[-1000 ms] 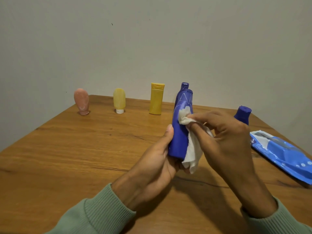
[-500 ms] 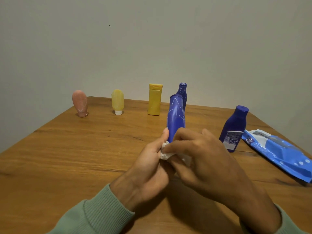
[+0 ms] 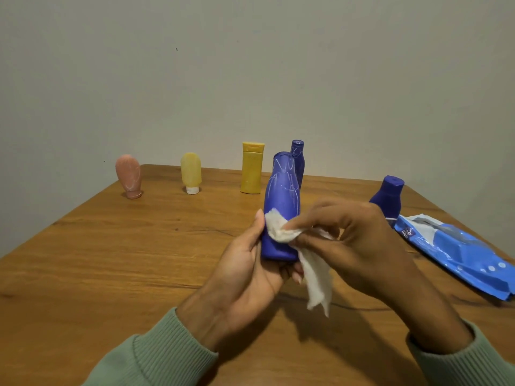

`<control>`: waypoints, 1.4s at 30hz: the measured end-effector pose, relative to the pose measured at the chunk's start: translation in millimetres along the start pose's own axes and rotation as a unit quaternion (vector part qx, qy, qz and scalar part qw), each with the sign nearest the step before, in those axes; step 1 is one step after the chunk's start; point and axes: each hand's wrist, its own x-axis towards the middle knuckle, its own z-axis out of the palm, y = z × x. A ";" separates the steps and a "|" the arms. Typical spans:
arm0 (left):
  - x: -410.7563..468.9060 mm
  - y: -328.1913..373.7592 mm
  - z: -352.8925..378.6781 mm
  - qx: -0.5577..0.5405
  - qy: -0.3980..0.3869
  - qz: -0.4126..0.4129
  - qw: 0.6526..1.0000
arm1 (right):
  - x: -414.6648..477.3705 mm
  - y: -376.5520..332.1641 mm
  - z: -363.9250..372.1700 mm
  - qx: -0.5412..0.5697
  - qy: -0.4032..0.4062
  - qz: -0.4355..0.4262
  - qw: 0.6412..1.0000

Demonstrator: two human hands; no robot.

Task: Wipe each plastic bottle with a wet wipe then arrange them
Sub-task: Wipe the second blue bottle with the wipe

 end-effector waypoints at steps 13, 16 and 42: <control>-5.6 2.7 5.6 0.004 0.014 -0.009 1.000 | 1.1 0.9 -1.4 0.040 0.075 0.049 0.995; -6.7 1.1 8.4 -0.035 0.041 0.010 0.998 | -0.6 -1.6 2.5 0.038 0.115 0.059 0.991; -9.2 -11.7 -0.1 0.327 0.051 0.066 0.941 | -4.9 -0.4 9.7 -0.145 0.067 -0.041 0.986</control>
